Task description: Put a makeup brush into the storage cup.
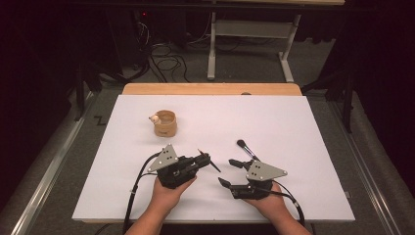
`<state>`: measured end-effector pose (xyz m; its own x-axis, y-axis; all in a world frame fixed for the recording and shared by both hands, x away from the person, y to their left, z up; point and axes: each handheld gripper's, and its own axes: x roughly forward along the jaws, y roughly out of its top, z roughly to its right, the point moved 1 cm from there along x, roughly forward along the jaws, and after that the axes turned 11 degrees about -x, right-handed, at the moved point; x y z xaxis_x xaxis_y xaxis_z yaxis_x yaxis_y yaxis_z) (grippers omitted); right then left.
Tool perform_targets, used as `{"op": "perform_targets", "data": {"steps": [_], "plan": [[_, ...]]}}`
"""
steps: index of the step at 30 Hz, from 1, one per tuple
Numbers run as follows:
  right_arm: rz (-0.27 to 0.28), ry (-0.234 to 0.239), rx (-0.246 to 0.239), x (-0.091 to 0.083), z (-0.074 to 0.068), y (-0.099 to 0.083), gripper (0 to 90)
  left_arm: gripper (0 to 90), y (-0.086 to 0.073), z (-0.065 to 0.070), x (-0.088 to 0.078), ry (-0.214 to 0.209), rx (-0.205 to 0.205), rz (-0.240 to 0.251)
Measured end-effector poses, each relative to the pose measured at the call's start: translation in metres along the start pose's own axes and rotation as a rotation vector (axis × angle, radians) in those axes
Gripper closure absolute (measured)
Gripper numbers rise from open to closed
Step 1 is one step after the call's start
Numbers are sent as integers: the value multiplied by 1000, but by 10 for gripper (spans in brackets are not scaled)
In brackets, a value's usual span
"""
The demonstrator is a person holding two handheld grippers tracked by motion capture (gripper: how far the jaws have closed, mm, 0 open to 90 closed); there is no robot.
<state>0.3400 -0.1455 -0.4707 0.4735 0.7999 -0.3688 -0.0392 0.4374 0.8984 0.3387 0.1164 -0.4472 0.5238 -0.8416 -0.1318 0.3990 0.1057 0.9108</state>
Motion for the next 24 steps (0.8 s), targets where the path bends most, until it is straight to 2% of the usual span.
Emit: {"op": "perform_targets", "data": {"steps": [5,7,8,10,14,21,24], "plan": [[16,-2,15,-2,3,0,213,827,3,0,-4,26,13,8],[6,-4,18,-2,4,-1,160,827,4,-1,-7,41,23,11],[14,2,34,-2,4,-1,148,826,5,-1,-8,43,25,15],[14,1,29,-2,5,-1,119,826,6,-2,-12,52,27,17],[11,-19,37,-3,6,0,26,826,9,-5,-19,79,35,27],[13,-35,65,-9,10,-1,4,827,13,-10,-29,106,37,42],[17,-40,58,-13,12,-1,4,826,15,-12,-34,123,38,50]]}}
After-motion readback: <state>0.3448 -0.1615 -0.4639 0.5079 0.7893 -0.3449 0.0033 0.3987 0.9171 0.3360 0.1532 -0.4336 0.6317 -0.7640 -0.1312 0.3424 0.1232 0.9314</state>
